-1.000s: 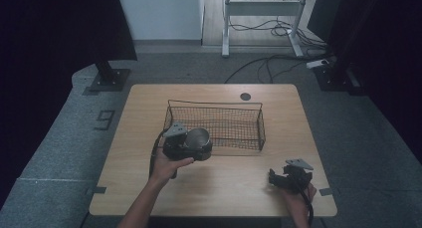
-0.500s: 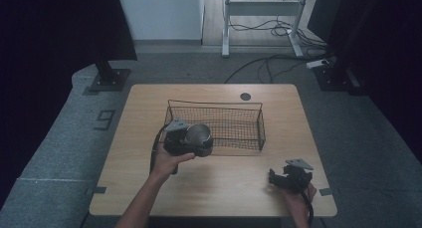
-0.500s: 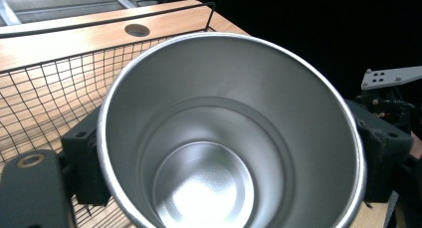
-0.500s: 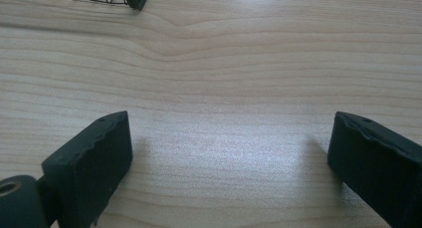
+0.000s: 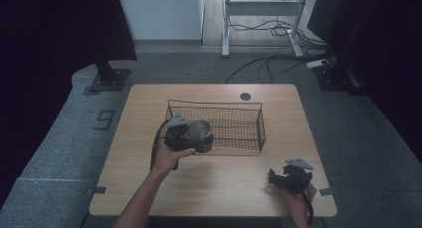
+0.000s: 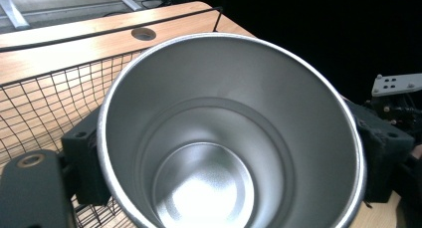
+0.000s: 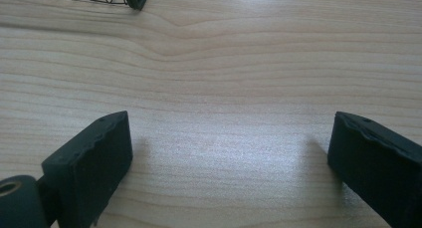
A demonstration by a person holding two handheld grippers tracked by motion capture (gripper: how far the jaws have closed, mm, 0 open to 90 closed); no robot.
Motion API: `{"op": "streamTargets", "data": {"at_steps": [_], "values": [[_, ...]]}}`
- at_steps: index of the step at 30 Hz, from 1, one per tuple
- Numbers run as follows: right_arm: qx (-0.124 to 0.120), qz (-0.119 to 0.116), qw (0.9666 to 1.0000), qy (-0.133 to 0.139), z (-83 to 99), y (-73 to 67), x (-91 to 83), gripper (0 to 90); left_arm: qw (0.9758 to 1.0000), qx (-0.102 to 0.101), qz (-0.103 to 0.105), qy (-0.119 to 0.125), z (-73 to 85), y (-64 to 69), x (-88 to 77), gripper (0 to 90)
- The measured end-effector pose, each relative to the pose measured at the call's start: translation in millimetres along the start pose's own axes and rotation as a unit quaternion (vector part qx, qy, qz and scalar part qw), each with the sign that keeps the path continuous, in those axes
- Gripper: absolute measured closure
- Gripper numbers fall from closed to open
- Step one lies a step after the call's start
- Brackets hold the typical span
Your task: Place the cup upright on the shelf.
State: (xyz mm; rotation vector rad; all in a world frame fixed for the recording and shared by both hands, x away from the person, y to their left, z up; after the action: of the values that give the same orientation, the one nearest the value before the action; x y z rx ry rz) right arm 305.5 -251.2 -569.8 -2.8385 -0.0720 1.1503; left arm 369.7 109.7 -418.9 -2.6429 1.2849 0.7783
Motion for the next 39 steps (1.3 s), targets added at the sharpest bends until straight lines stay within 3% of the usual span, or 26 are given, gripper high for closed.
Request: {"op": "streamTargets", "data": {"at_steps": [30,39], "values": [[-0.001,0.001,1.0000,0.003,-0.4,0.7,0.6,3.8,0.9998,0.004,-0.018,-0.004,-16.5,-12.2,7.2,13.5],[-0.001,0.001,1.0000,0.003,-0.4,0.7,0.6,3.8,0.9999,0.004,-0.014,-0.004,-18.9,-14.1,12.6,13.5]]}}
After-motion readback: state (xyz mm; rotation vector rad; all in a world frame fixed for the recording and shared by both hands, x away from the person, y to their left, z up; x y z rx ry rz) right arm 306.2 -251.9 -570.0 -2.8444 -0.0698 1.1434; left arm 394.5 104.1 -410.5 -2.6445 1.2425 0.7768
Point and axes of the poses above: each handheld gripper's, and its own axes: x roughly forward along the jaws, z roughly out of its underside, y roughly to its right, the point moved 2 cm from there along x, roughly forward along the jaws, and after that the axes turned 6 degrees about x, right-handed, at the moved point
